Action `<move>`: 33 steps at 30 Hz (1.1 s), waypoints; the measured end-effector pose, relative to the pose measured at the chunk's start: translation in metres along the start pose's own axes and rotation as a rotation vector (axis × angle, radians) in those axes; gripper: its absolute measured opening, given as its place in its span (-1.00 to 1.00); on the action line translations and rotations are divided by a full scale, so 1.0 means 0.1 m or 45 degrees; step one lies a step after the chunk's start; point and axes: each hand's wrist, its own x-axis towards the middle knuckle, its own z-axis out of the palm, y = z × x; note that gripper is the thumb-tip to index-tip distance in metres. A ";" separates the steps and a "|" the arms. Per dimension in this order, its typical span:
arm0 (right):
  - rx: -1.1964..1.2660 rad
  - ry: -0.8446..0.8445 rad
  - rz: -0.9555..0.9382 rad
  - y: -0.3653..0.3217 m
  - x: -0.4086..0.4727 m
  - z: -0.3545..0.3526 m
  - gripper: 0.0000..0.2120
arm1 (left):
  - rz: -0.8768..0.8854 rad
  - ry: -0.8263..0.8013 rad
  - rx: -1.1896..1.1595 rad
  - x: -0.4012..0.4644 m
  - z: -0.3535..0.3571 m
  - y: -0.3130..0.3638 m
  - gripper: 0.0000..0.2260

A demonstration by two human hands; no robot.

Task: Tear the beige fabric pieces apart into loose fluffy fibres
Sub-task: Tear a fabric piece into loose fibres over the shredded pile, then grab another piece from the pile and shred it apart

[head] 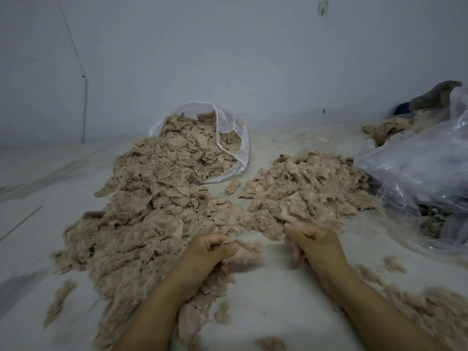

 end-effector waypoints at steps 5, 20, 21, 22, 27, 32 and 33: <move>-0.082 -0.425 0.220 -0.03 -0.14 0.16 -0.53 | 0.099 0.005 0.047 -0.01 0.17 -0.03 -0.64; -0.105 -0.460 0.100 -0.07 -0.18 0.32 -0.88 | 0.417 0.016 1.322 -0.17 -0.65 0.16 -0.83; -0.381 -0.604 -0.064 -0.02 -0.28 0.39 -0.82 | 0.446 -0.011 1.463 -0.17 -0.68 0.09 -0.82; -0.569 -0.770 -0.244 0.02 -0.37 0.47 -0.70 | 0.457 -0.006 1.528 -0.17 -0.69 0.01 -0.81; -0.834 -1.089 -0.766 0.08 -0.50 0.88 -0.66 | 0.402 0.251 1.233 -0.15 -0.46 -0.19 -0.84; -0.509 -0.625 -0.331 0.06 -0.33 0.62 -0.86 | 0.277 0.287 1.141 -0.06 -0.34 -0.17 -0.80; -0.410 -0.581 -0.220 0.06 -0.30 0.53 -0.84 | 0.300 0.282 1.126 -0.06 -0.31 -0.15 -0.79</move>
